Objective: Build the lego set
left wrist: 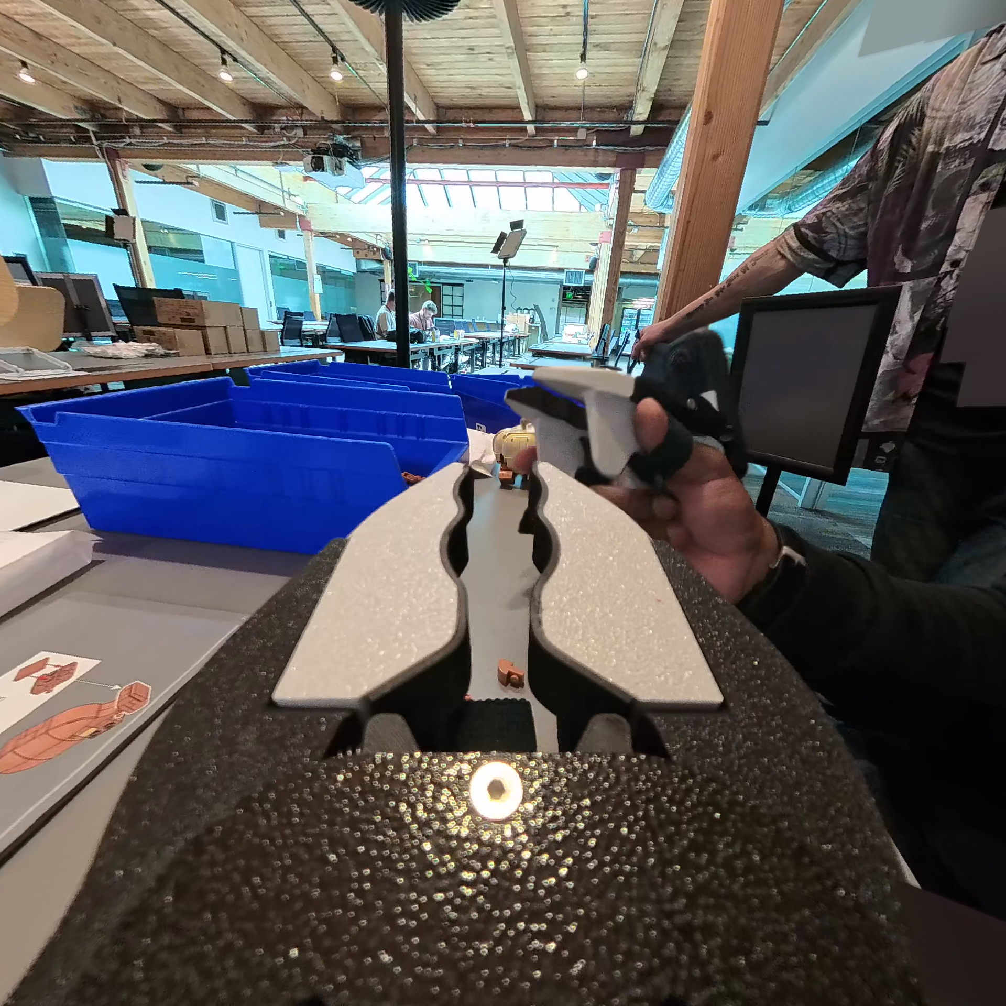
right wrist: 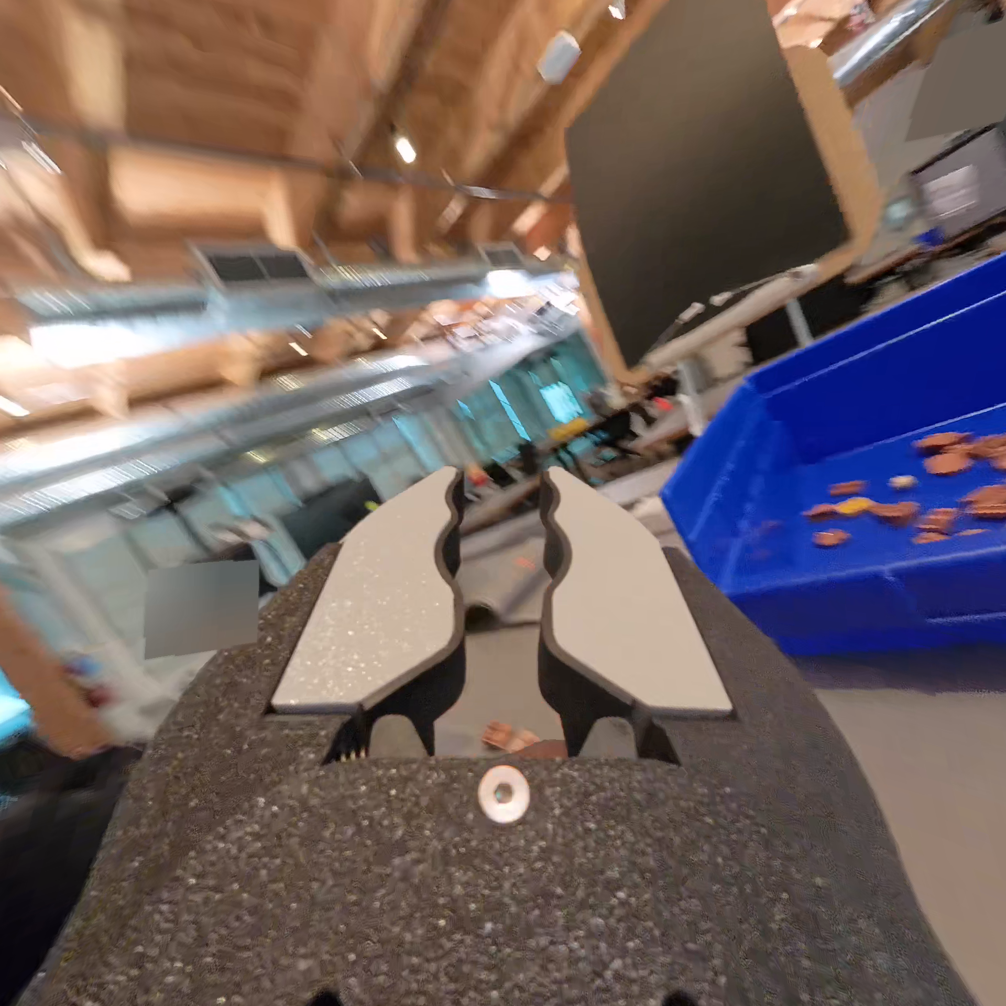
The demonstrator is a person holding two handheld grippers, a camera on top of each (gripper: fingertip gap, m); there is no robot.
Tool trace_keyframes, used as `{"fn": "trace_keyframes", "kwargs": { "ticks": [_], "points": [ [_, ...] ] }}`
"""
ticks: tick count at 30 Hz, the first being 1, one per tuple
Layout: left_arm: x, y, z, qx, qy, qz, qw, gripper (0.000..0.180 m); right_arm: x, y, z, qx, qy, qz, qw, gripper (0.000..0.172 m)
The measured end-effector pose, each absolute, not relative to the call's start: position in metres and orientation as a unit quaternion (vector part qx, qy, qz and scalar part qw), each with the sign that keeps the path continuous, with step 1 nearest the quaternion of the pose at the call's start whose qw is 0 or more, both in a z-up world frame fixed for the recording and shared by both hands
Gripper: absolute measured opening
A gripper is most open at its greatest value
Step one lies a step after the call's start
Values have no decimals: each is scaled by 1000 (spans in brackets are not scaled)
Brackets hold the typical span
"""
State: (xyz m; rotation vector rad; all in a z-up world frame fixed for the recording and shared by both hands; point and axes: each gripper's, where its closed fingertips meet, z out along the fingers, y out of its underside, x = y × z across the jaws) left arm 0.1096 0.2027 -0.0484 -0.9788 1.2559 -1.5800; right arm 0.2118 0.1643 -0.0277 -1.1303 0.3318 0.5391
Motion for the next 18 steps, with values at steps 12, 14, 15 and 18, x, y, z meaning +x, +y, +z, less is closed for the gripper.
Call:
{"fn": "trace_keyframes", "kwargs": {
  "ticks": [12,14,15,18],
  "points": [
    [110,202,-49,-393,506,-634,433,19,227,136,-4,-380,163,424,806,46],
    [110,202,-49,-393,506,-634,433,19,230,135,-6,-378,170,409,813,17],
    [110,202,-49,-393,506,-634,433,19,232,134,-8,-379,177,398,817,0],
    [110,202,-49,-393,505,-634,434,19,232,134,-8,-381,175,395,817,0]
  ]
}}
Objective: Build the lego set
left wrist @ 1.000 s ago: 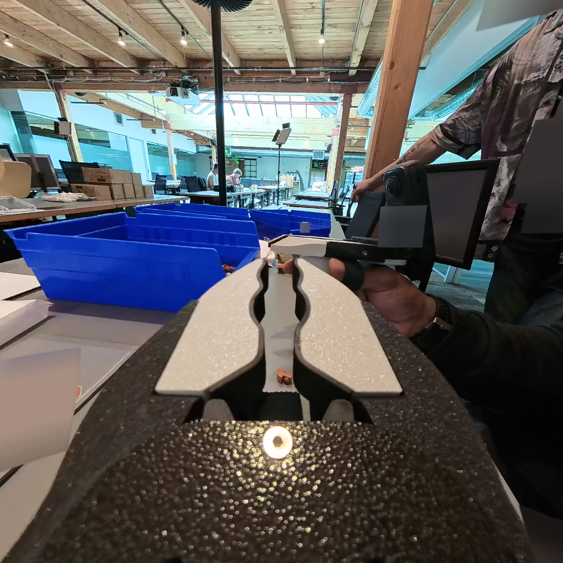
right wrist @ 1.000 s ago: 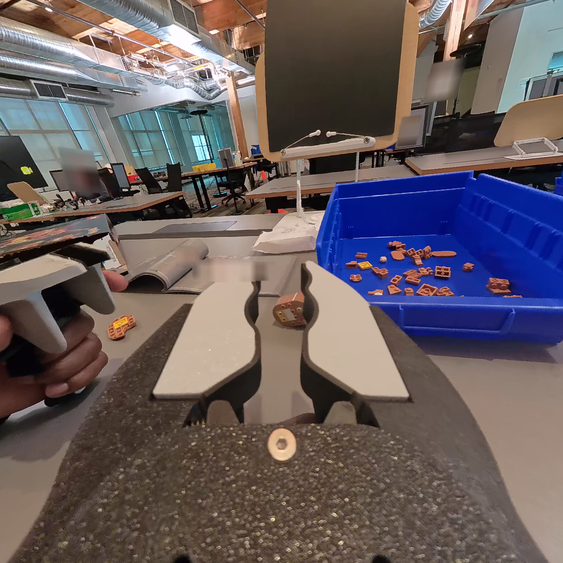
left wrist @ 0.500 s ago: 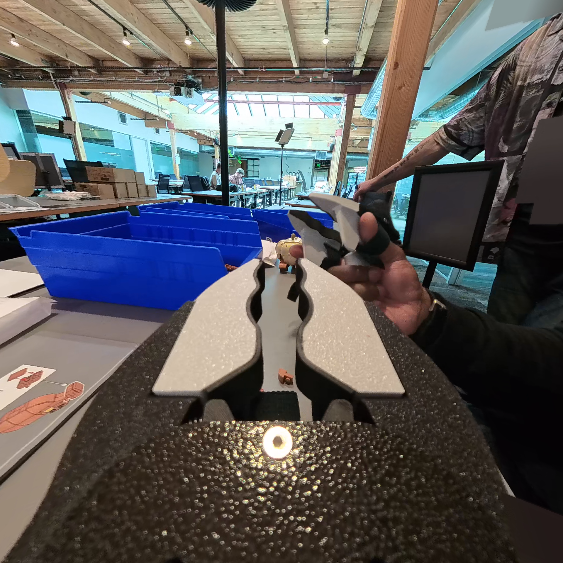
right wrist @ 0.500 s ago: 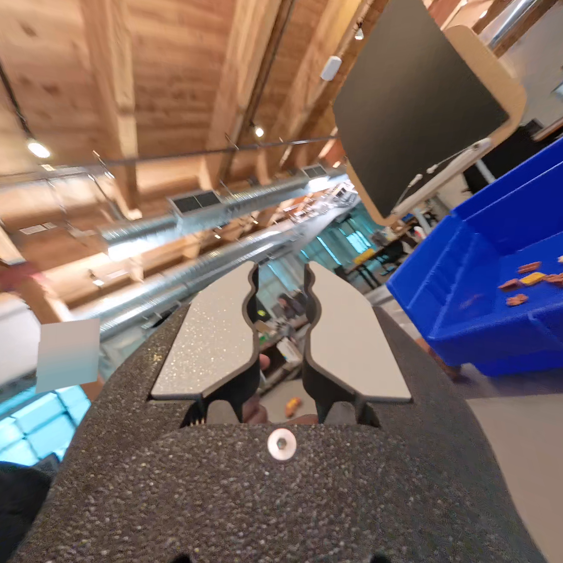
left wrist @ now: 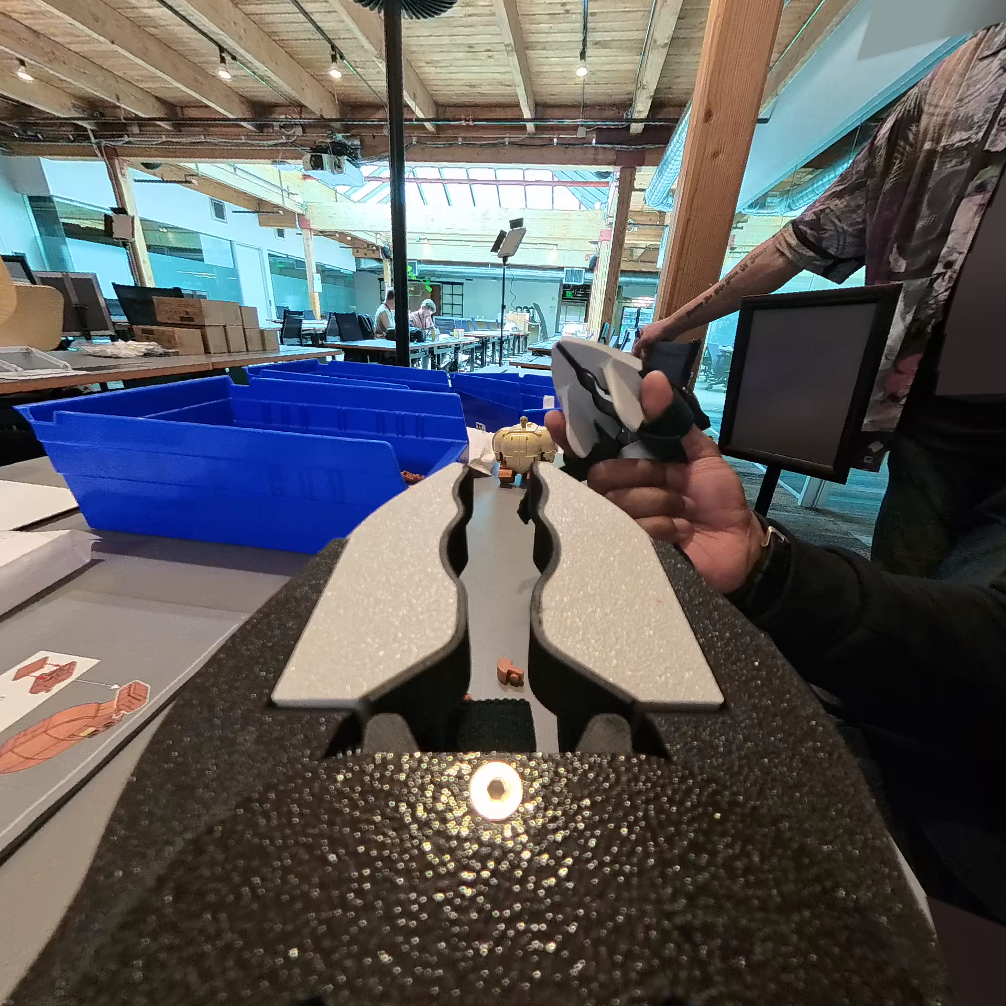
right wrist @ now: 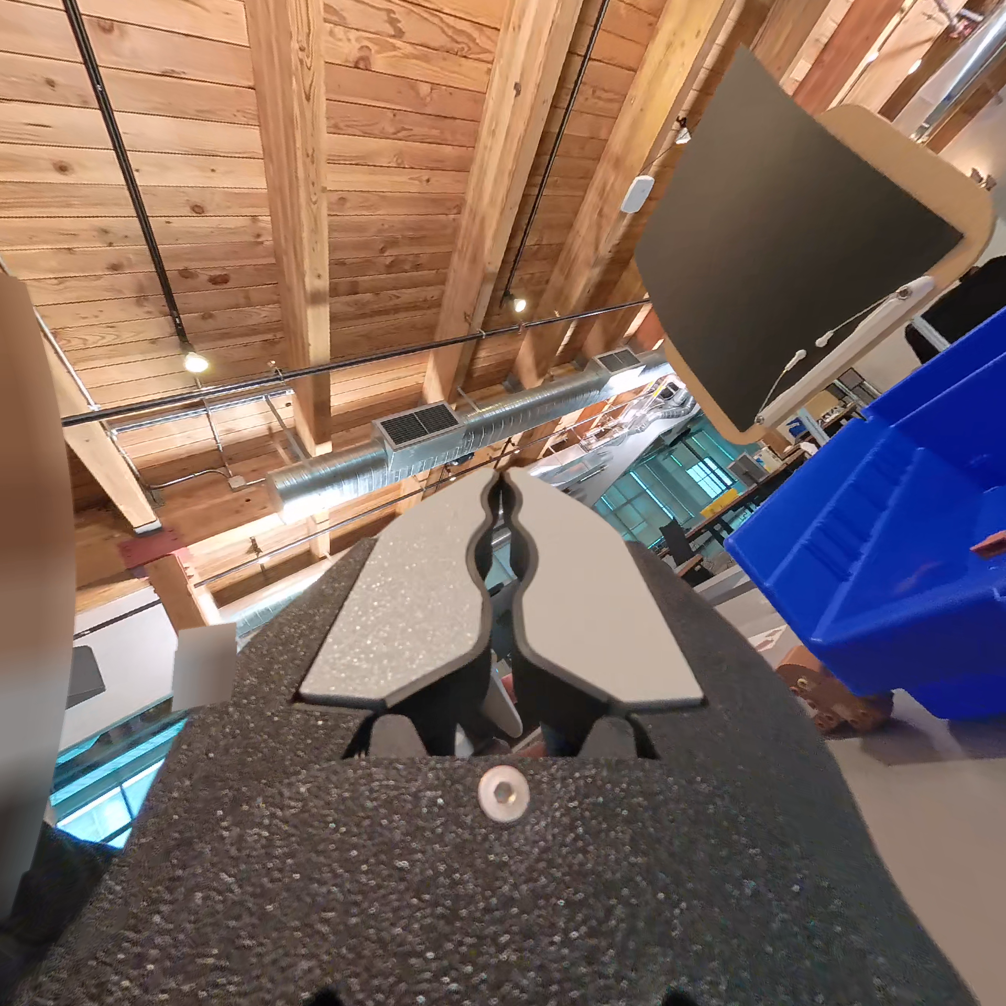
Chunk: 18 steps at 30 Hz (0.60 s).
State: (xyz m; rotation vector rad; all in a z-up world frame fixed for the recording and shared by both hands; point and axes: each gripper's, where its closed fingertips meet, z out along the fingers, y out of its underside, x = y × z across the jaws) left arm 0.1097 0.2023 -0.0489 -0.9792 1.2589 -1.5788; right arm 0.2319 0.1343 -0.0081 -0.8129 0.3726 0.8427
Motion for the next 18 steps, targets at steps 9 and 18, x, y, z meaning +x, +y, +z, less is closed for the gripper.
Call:
{"fn": "trace_keyframes", "kwargs": {
  "ticks": [9,18],
  "points": [
    [110,203,-49,-396,503,-634,434,21,232,139,-12,-404,182,368,817,0],
    [108,197,-49,-378,517,-636,430,0,227,140,-11,-409,173,369,816,10]
  ]
}}
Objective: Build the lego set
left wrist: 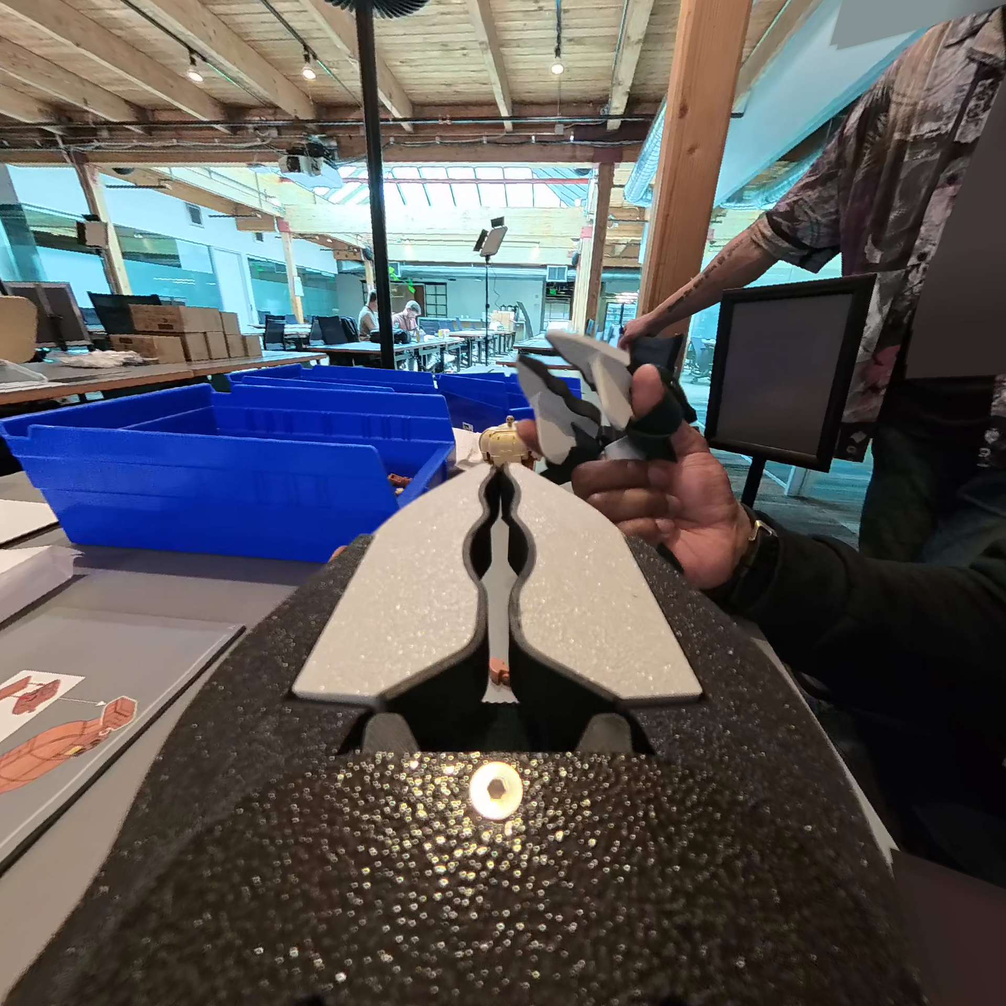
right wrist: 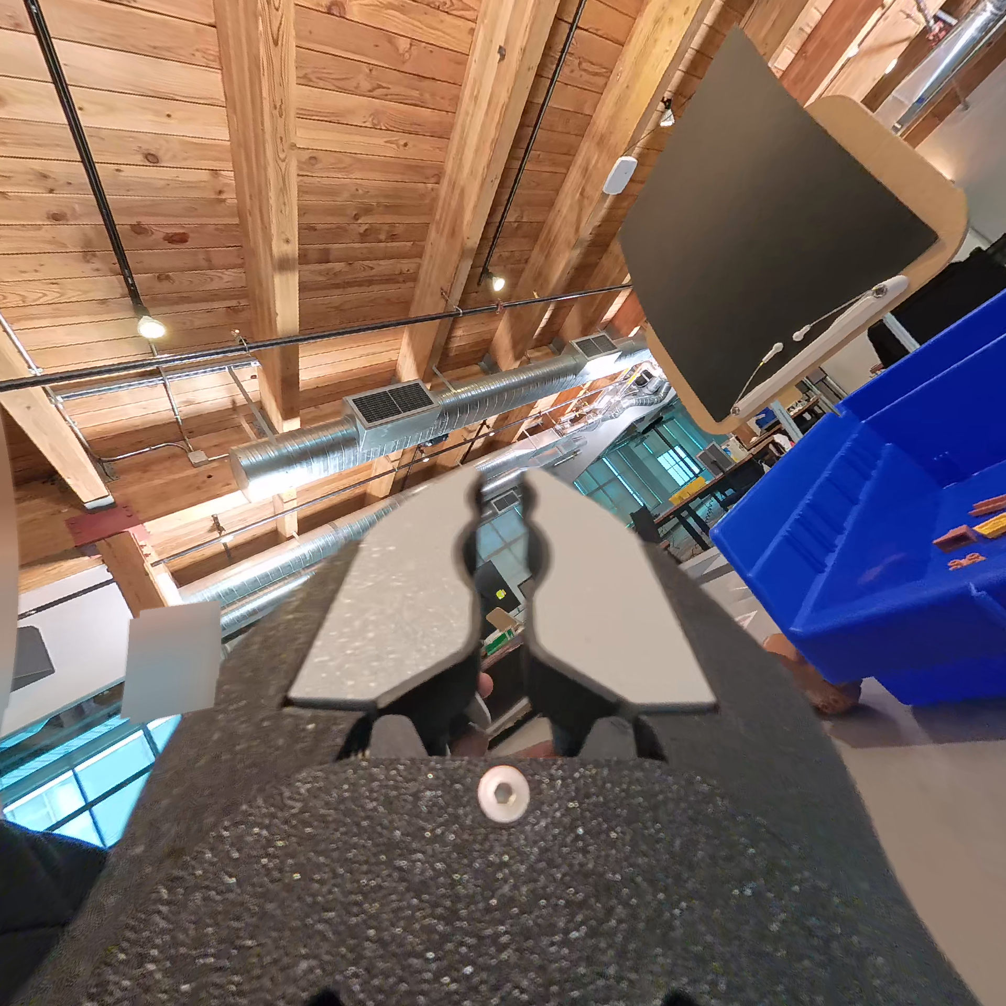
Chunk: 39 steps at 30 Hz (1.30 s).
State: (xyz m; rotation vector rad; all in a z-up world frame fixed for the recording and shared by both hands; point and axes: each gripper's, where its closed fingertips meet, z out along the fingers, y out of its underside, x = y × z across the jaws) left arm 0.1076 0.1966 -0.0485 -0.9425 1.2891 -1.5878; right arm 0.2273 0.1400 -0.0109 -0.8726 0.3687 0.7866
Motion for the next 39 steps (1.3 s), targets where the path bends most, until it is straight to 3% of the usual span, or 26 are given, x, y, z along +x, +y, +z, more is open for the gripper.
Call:
{"fn": "trace_keyframes", "kwargs": {
  "ticks": [1,3,5,9,11,13,17,18,20,22,25,27,30,31,33,35,39],
  "points": [
    [108,199,-48,-382,509,-636,437,1,228,139,-11,-406,173,364,820,0],
    [109,202,-47,-390,501,-638,437,18,228,139,-11,-409,173,359,821,0],
    [109,204,-47,-393,498,-637,437,21,227,138,-9,-405,170,363,822,0],
    [107,198,-48,-378,514,-637,431,0,227,140,-10,-408,174,371,816,26],
    [108,197,-49,-379,516,-635,432,0,227,140,-10,-407,174,368,817,20],
    [109,200,-48,-386,506,-636,437,13,228,138,-10,-403,172,360,823,0],
    [110,206,-48,-398,496,-635,438,23,227,138,-9,-404,170,360,823,3],
    [110,206,-48,-398,497,-635,438,23,227,138,-9,-406,173,361,822,12],
    [108,203,-48,-387,505,-636,437,0,227,139,-9,-406,173,367,819,22],
    [108,199,-49,-382,514,-636,432,0,227,139,-9,-404,173,369,819,25],
    [108,200,-49,-384,511,-634,436,0,228,138,-9,-402,174,361,823,0],
    [109,203,-48,-392,502,-635,437,15,228,138,-9,-404,173,357,824,0],
    [110,207,-48,-400,495,-636,437,21,227,137,-8,-400,171,364,824,10],
    [110,207,-48,-400,496,-635,437,20,227,138,-9,-402,172,366,821,16],
    [108,202,-48,-386,506,-637,435,0,227,137,-8,-400,170,372,820,20],
    [108,201,-48,-386,508,-636,434,0,227,136,-7,-397,168,366,825,0],
    [110,206,-48,-399,495,-636,437,20,226,135,-7,-394,165,366,827,0]
  ]
}}
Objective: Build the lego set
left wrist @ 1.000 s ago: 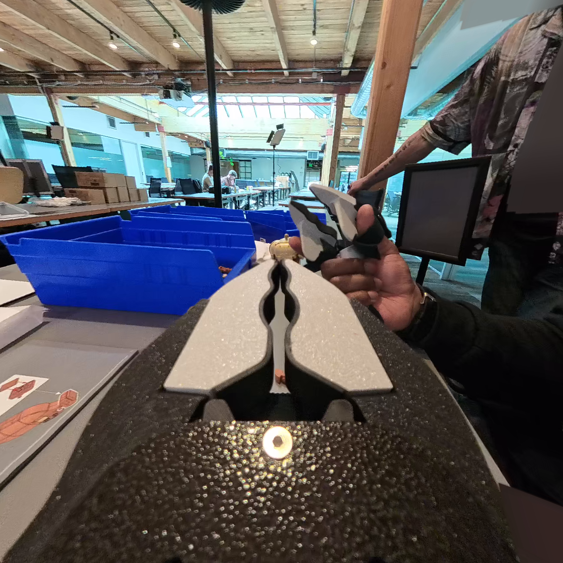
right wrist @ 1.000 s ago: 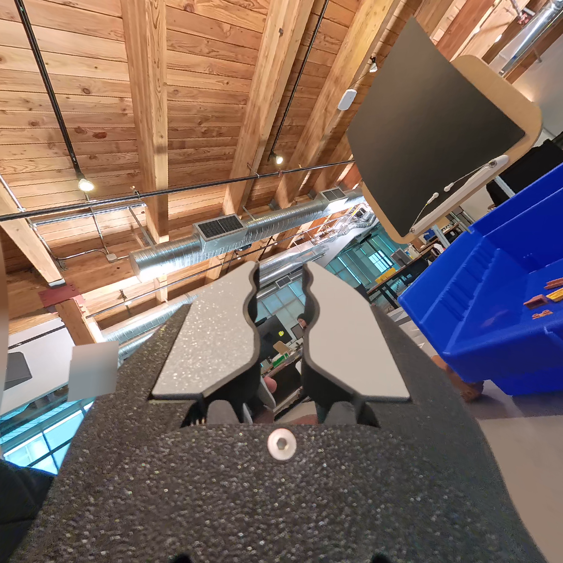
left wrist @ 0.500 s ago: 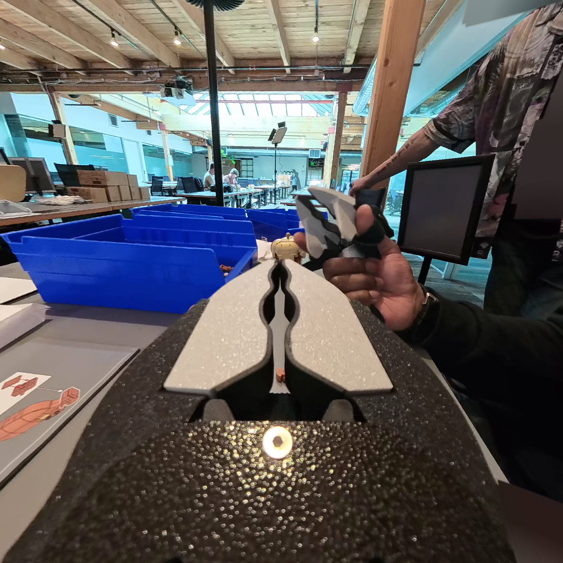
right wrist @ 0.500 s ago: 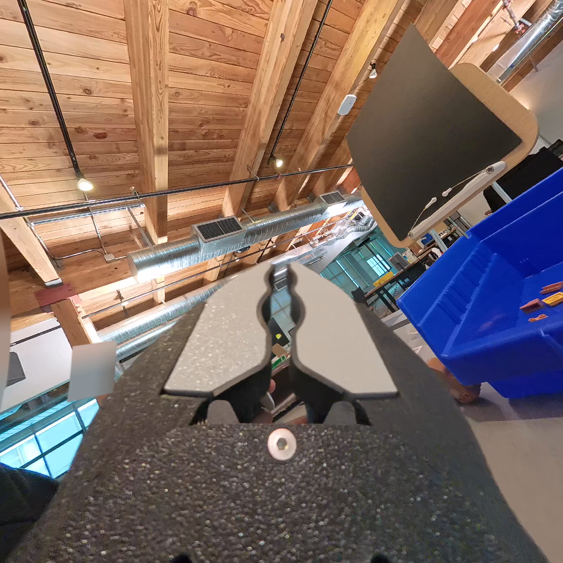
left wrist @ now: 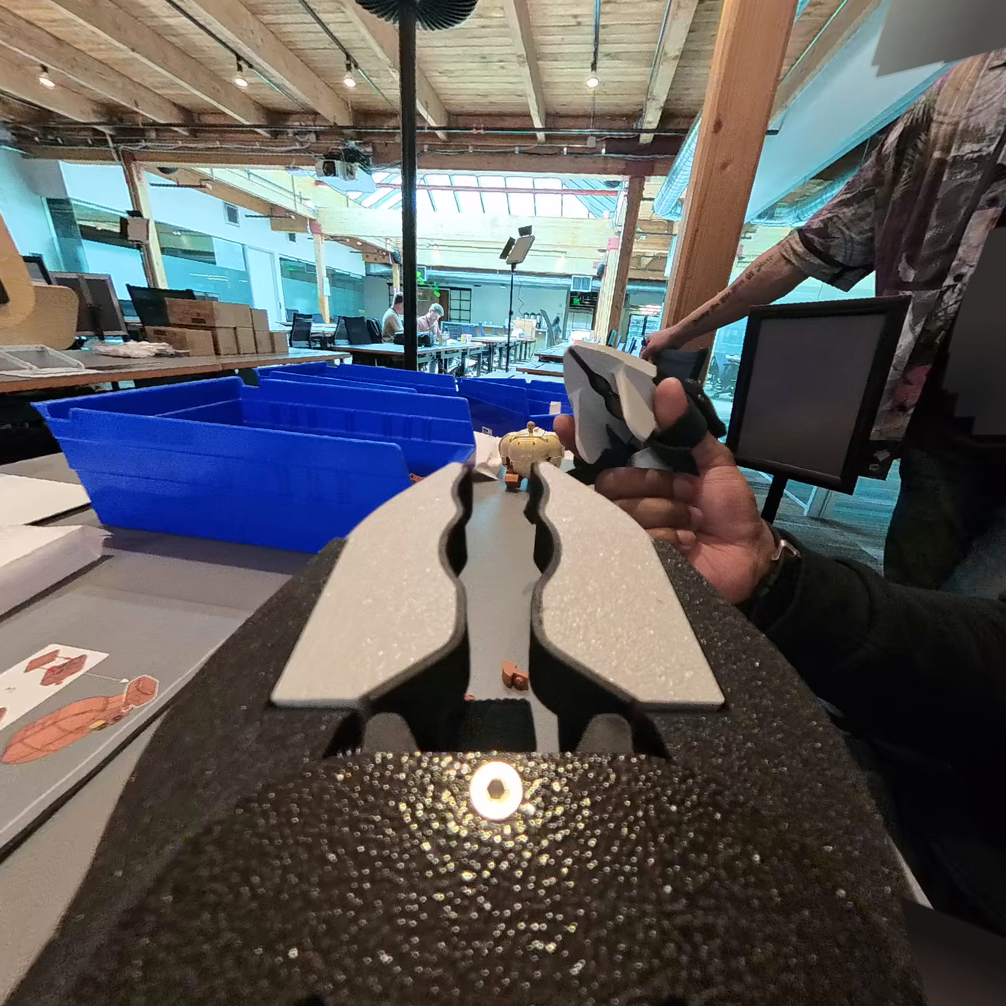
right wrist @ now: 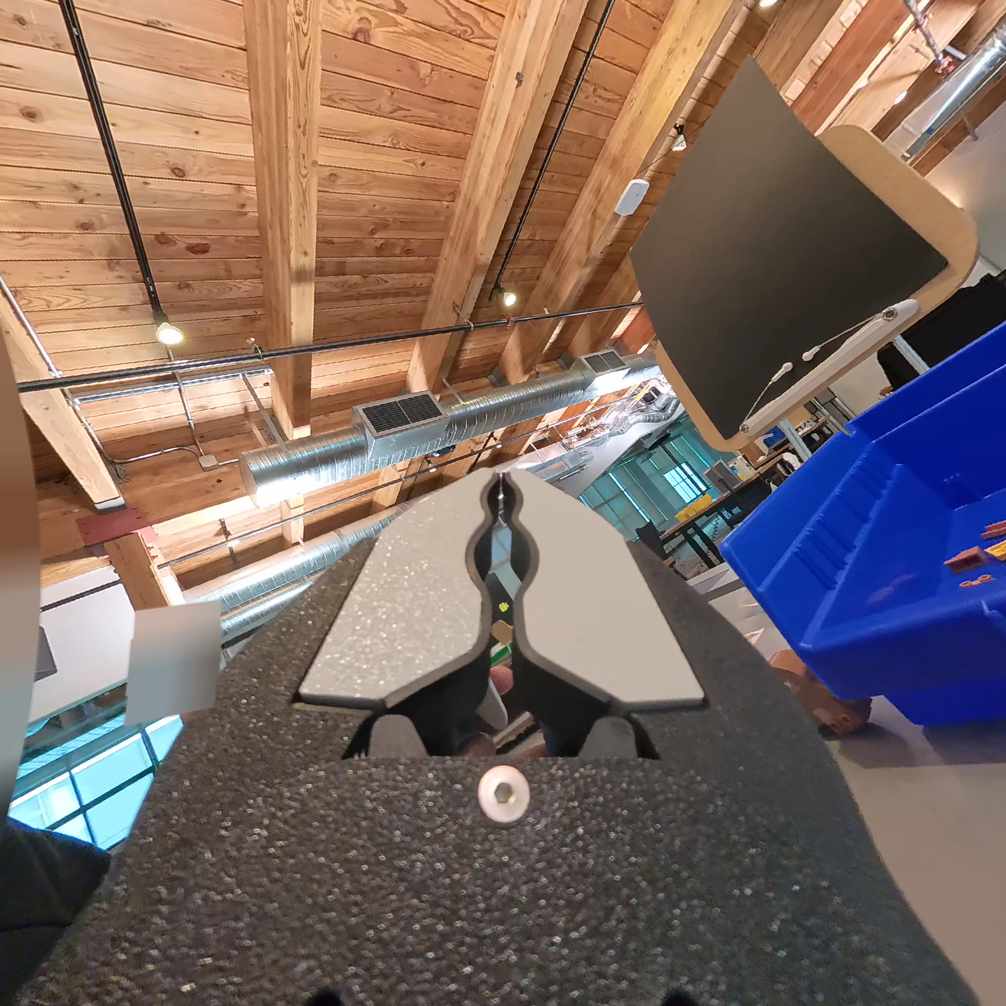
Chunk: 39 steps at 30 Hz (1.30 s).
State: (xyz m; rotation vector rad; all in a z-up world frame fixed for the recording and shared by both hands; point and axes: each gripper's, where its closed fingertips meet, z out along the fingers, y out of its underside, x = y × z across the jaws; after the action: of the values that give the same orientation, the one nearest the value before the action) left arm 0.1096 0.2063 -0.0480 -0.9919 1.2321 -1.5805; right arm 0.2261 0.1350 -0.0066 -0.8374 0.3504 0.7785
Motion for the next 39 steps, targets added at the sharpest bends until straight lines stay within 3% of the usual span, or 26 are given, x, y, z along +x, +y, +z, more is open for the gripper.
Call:
{"fn": "trace_keyframes", "kwargs": {
  "ticks": [2,4,8,10,15,16,17,20,24,30,31,33,36,39],
  "points": [
    [109,208,-48,-401,491,-637,438,20,228,135,-7,-392,169,370,825,12],
    [108,205,-47,-390,499,-639,437,0,228,134,-7,-389,170,374,824,18],
    [108,202,-48,-388,503,-636,437,4,228,135,-6,-391,169,372,825,20],
    [109,204,-48,-394,499,-636,437,16,228,133,-6,-387,167,367,829,0],
    [110,209,-47,-402,490,-637,439,21,225,133,-5,-392,158,359,832,0],
    [109,208,-47,-400,491,-636,440,17,225,133,-5,-391,157,359,832,0],
    [108,206,-47,-393,496,-637,441,1,226,132,-4,-389,159,360,833,0],
    [108,203,-47,-387,502,-637,439,0,226,133,-5,-391,162,362,831,5],
    [109,205,-48,-396,497,-637,435,15,225,133,-5,-395,159,356,832,3],
    [110,206,-48,-398,495,-637,437,20,226,133,-5,-394,161,358,831,4],
    [110,206,-48,-397,495,-637,438,18,226,133,-5,-394,161,359,831,5],
    [108,204,-47,-387,499,-639,439,0,226,133,-5,-395,161,359,830,7],
    [108,203,-46,-386,502,-637,440,0,226,134,-5,-395,163,359,830,11],
    [109,205,-47,-395,495,-639,437,19,225,134,-5,-396,162,360,829,18]
  ]
}}
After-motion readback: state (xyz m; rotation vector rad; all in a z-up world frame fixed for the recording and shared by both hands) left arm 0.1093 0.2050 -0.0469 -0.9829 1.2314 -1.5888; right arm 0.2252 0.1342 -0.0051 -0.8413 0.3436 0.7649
